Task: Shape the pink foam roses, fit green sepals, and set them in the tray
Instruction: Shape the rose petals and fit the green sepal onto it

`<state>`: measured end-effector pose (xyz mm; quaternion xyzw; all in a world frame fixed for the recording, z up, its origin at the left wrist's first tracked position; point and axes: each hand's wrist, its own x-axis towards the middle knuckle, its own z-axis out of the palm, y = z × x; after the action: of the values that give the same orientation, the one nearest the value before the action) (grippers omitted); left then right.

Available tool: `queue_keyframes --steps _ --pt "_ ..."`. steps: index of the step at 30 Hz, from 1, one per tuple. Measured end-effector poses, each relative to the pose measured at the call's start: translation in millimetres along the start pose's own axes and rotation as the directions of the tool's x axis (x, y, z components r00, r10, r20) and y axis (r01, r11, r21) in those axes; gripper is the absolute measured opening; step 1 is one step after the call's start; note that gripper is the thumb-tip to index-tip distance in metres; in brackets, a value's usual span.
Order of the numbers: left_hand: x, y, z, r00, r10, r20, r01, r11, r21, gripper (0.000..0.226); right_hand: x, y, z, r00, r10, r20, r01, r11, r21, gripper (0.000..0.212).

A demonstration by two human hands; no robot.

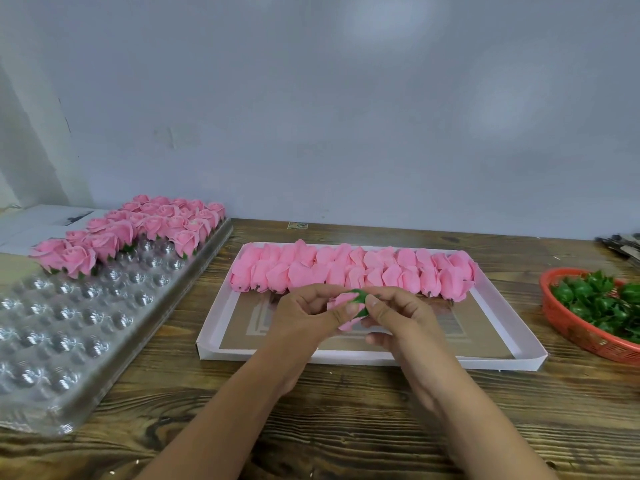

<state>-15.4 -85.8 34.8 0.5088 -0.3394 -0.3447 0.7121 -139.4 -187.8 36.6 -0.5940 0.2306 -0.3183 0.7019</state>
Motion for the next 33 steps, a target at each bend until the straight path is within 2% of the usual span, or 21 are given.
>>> queue_keyframes --steps 5,9,12,14,16,17,18,21,23,25,27,33 --pt "0.7 -0.5 -2.3 1.0 -0.005 -0.024 0.005 1.0 -0.006 0.036 3.4 3.3 0.2 0.997 0.038 -0.061 -0.035 0.998 0.051 0.013" --pt "2.3 -1.9 -5.7 1.0 0.009 -0.024 -0.009 0.999 0.034 0.037 5.0 3.4 -2.9 0.999 0.006 -0.046 -0.007 1.0 -0.02 0.015" --pt "2.2 -3.5 -4.8 0.997 0.062 -0.048 -0.056 0.99 0.128 0.037 5.0 3.1 -2.1 0.994 -0.109 0.015 0.11 0.972 -0.206 0.032" --pt "2.6 -5.1 -3.8 0.991 0.109 -0.078 -0.09 0.972 0.218 0.041 4.2 7.5 -2.3 0.978 -0.2 0.06 0.207 0.885 -0.418 0.041" --pt "1.7 -4.8 -2.7 0.985 0.154 -0.083 -0.125 0.95 0.286 0.045 3.8 11.1 -3.2 0.961 -0.259 0.095 0.262 0.75 -0.607 0.037" --pt "0.9 -4.4 -2.3 0.983 0.17 -0.073 -0.141 0.943 0.301 0.048 3.2 12.0 -3.0 0.957 -0.268 0.109 0.274 0.719 -0.639 0.032" --pt "0.3 -4.2 -2.1 0.982 0.178 -0.063 -0.15 0.939 0.308 0.049 2.8 12.4 -1.7 0.957 -0.266 0.117 0.279 0.726 -0.628 0.027" --pt "-0.4 -3.2 -1.9 0.983 0.17 -0.07 -0.137 0.932 0.335 0.053 2.3 12.2 2.8 0.966 -0.223 0.128 0.257 0.875 -0.411 0.027" --pt "-0.5 -2.7 -1.9 0.985 0.16 -0.068 -0.132 0.94 0.314 0.048 1.9 11.6 4.1 0.968 -0.202 0.147 0.24 0.914 -0.326 0.022" --pt "-1.2 -1.4 -1.9 0.986 0.163 -0.046 -0.146 0.955 0.258 0.034 1.0 11.9 3.5 0.967 -0.191 0.17 0.239 0.913 -0.33 0.011" --pt "-2.0 0.4 -1.7 0.987 0.161 -0.025 -0.151 0.96 0.238 0.027 0.0 12.7 4.0 0.958 -0.21 0.195 0.273 0.878 -0.394 0.013" --pt "-2.2 -1.4 -0.5 0.981 0.19 -0.031 -0.172 0.938 0.301 0.037 -0.5 16.0 6.8 0.95 -0.275 0.151 0.313 0.789 -0.529 0.019"
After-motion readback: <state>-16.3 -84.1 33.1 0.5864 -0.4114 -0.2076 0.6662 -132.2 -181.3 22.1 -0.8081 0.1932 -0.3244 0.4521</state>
